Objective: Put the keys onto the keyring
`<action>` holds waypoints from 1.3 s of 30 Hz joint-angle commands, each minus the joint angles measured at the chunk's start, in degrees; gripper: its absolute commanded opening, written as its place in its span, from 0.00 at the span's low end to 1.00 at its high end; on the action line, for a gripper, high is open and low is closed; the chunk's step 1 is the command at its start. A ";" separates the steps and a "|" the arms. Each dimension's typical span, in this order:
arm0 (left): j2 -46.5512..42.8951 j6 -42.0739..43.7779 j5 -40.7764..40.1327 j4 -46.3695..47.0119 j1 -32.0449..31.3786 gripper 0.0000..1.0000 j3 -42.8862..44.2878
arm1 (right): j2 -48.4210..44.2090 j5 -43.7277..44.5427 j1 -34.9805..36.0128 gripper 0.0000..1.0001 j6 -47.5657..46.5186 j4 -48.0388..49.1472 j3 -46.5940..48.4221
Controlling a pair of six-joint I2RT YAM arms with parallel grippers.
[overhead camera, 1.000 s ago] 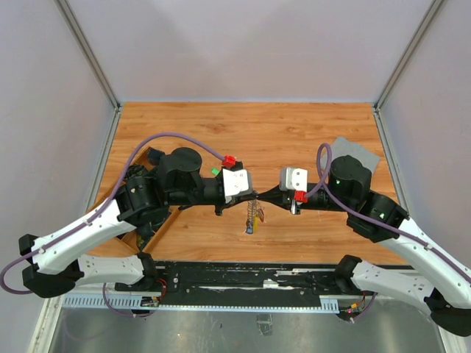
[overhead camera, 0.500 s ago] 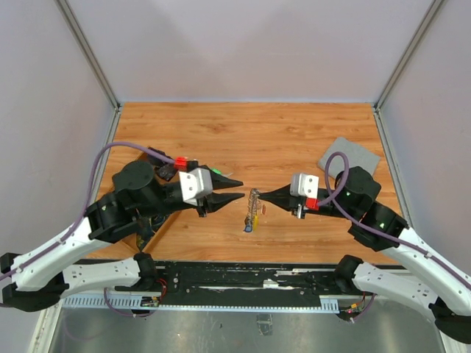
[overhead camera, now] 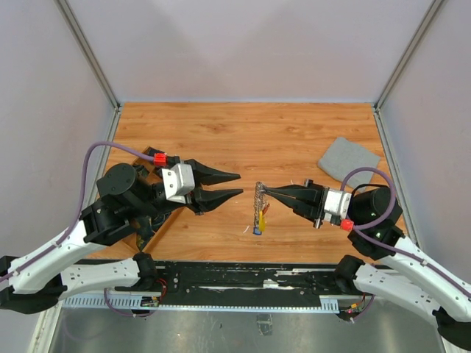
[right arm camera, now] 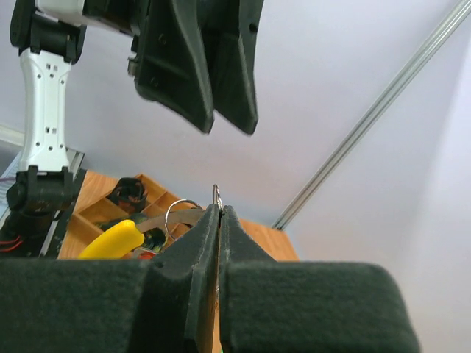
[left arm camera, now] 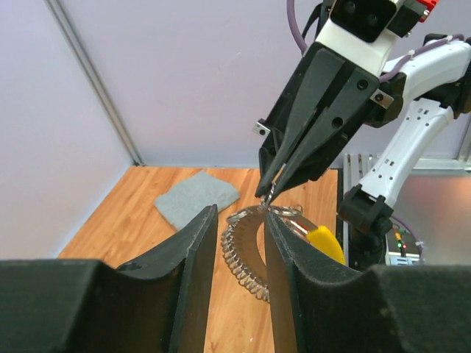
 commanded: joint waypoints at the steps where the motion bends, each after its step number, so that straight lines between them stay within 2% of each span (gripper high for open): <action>1: -0.02 0.27 3.51 3.07 -0.45 0.38 -0.64 | 0.15 -1.14 1.12 0.00 2.08 14.66 -0.53; 4: 0.12 0.88 4.86 3.52 -0.49 0.39 -0.86 | 1.01 -1.12 1.11 0.00 3.73 17.18 -0.33; 30: 2.18 2.36 4.94 7.45 -0.50 0.40 -2.71 | 3.62 -1.52 3.74 0.01 4.18 14.82 2.91; 39: 2.92 2.21 5.81 7.77 -0.53 0.32 -2.80 | 3.66 -0.92 4.19 0.01 4.07 14.47 3.17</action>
